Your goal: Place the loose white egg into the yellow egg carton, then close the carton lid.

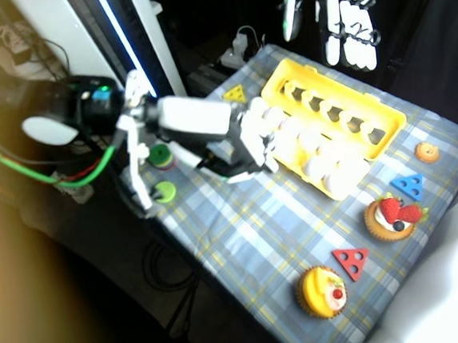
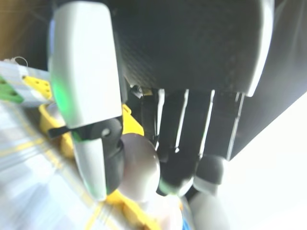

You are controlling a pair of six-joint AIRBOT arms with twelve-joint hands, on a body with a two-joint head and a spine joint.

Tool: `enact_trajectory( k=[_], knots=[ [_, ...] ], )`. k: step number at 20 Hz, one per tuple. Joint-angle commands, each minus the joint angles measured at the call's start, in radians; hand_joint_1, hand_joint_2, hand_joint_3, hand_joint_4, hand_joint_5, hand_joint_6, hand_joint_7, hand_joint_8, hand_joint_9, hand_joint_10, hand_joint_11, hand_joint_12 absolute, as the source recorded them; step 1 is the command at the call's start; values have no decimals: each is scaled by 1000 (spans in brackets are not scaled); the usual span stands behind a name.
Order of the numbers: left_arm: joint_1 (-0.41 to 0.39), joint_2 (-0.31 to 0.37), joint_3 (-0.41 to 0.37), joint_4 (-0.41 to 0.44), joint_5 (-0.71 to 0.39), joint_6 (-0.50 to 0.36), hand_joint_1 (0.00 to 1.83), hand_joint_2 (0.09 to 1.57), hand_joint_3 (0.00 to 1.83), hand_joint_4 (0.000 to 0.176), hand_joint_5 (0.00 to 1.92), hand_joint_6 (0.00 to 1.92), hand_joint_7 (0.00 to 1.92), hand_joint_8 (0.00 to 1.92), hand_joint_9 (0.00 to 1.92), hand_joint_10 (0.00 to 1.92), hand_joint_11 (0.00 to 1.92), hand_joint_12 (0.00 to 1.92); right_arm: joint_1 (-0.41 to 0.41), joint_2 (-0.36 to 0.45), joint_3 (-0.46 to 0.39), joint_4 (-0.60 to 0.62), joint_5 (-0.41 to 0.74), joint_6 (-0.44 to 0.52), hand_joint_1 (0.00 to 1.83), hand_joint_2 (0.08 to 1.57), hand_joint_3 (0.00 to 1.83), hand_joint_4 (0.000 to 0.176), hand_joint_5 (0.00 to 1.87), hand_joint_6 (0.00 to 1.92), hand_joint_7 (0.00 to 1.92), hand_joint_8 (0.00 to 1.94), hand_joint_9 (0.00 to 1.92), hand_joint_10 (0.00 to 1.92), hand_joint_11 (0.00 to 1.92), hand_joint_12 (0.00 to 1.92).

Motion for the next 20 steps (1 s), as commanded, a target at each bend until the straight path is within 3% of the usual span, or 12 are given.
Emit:
enact_trajectory(
  k=[1,2,4,8,9,10,12,16,17,18,19,20],
  knots=[
    [-11,1,4,-21,-109,-3,418,1397,0,0,175,12,0,0,0,0,0,0,27,-7,5,-22,109,-9,1213,1230,0,0,675,1312,888,1379,933,1547,877,1837],
    [-11,1,6,-22,-105,-3,430,1389,0,0,182,11,0,0,3,1,0,0,46,-27,15,-32,96,-9,1225,1220,0,0,656,1314,932,1307,1027,1380,897,1717],
    [-17,-1,9,-22,-95,-3,403,1387,0,3,175,4,0,0,1,0,0,0,63,-56,36,-34,83,-9,1218,1231,0,0,628,1353,921,1306,996,1281,809,1693],
    [-21,-8,14,-23,-87,-3,457,1379,0,0,194,7,1,0,3,1,0,0,74,-107,64,-34,81,-9,1202,1254,0,0,634,1277,850,1470,934,1503,835,1883],
    [-24,-10,17,-23,-81,-3,470,1373,0,11,164,0,0,0,0,0,0,0,80,-122,74,-32,77,-9,1188,1270,1,0,583,1379,835,1452,900,1430,845,1836],
    [-28,-14,20,-23,-76,-3,486,1366,0,12,166,1,0,0,0,0,0,0,83,-133,83,-29,72,-9,1196,1262,0,0,596,1346,849,1442,948,1440,920,1821],
    [-38,-23,27,-22,-61,-2,548,1347,0,8,191,9,2,1,1,0,0,0,89,-158,106,-14,64,-9,1144,1262,1,0,643,1398,796,1395,808,1318,776,1750],
    [-43,-33,33,-22,-51,-2,480,1358,0,15,173,1,0,0,0,0,0,0,99,-186,126,-12,58,-9,1200,1217,0,0,704,1260,891,1323,940,1337,911,1735],
    [-44,-33,33,-22,-51,-2,505,1355,0,18,167,0,0,0,0,0,0,0,100,-189,128,-11,58,-9,1217,1221,1,0,704,1218,875,1402,895,1499,876,1852],
    [-44,-33,34,-22,-52,-2,505,1355,0,18,167,0,0,0,0,0,0,0,100,-193,130,-11,58,-9,1217,1221,1,0,704,1218,875,1402,895,1499,876,1852],
    [-44,-33,34,-22,-52,-2,442,1375,6,23,129,1,0,0,0,0,0,0,100,-198,133,-10,57,-9,1182,1221,0,0,722,1268,855,1337,824,1337,761,1770],
    [-43,-33,34,-22,-52,-2,473,1366,0,14,149,10,0,0,0,0,0,0,100,-202,137,-9,55,-9,1194,1238,0,0,626,1363,876,1313,864,1257,780,1744]
  ],
)
